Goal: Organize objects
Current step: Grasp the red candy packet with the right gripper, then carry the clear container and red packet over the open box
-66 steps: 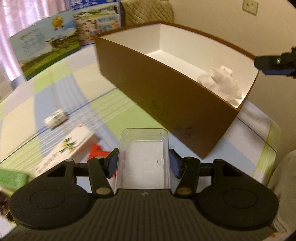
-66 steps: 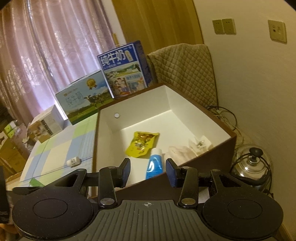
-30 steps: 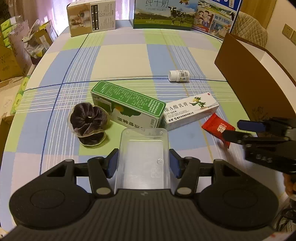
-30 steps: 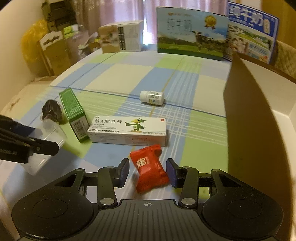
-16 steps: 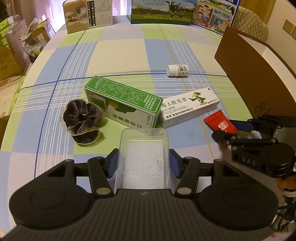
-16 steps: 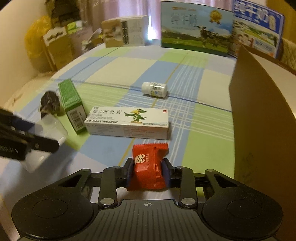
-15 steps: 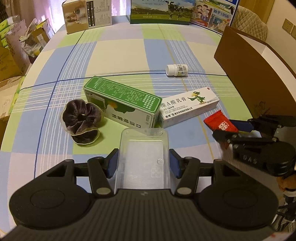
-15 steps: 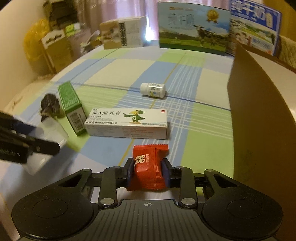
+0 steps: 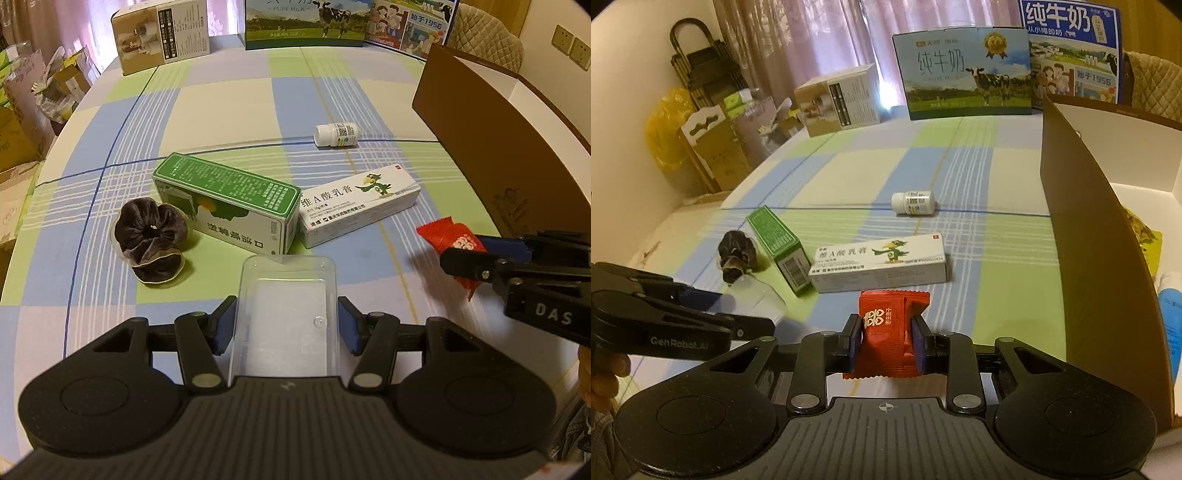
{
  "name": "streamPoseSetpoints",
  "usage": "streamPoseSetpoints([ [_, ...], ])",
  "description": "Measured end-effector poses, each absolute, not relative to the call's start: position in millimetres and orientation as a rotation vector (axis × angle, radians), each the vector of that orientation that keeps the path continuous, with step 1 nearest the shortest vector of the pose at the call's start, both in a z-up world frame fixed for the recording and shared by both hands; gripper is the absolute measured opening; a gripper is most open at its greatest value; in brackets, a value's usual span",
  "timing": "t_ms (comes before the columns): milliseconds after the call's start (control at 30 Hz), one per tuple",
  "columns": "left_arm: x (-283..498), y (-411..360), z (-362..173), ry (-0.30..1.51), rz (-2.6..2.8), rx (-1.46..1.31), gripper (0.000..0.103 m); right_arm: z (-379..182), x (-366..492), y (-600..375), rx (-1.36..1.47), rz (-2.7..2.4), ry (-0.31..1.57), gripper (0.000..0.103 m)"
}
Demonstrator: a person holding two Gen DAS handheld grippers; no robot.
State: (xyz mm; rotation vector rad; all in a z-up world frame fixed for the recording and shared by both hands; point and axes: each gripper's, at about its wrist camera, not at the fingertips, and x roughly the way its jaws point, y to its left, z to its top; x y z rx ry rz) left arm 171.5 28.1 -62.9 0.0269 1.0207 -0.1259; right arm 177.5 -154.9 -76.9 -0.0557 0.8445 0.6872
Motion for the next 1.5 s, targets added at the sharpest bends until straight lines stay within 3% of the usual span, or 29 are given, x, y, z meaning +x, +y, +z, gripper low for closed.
streamPoseSetpoints([
  [600,171.9,30.7,-72.1,1.054,-0.12,0.023,0.052,-107.8,170.7,-138.0,-0.243,0.69,0.941,0.031],
  [700,171.6,30.2,-72.4,1.056,-0.123,0.024,0.052,-102.8,167.6,-138.9,-0.29,0.703,0.919,0.035],
  [833,171.0,30.5,-72.3,1.055,-0.123,0.025,0.052,-97.7,164.9,-145.8,-0.296,0.741,0.919,0.051],
  [1067,170.3,31.4,-71.8,1.056,-0.124,0.023,0.052,-106.2,155.2,-138.1,-0.403,0.764,0.933,0.052],
  [1133,170.3,31.7,-71.7,1.055,-0.124,0.022,0.052,-108.7,156.8,-138.2,-0.402,0.751,0.949,0.05],
  [1233,170.6,32.2,-71.8,1.054,-0.123,0.02,0.052,-108.4,160.2,-141.5,-0.374,0.739,0.96,0.03],
  [1500,170.0,29.0,-71.5,1.052,-0.131,0.028,0.052,-96.1,168.4,-152.7,-0.236,0.705,0.948,0.023],
])
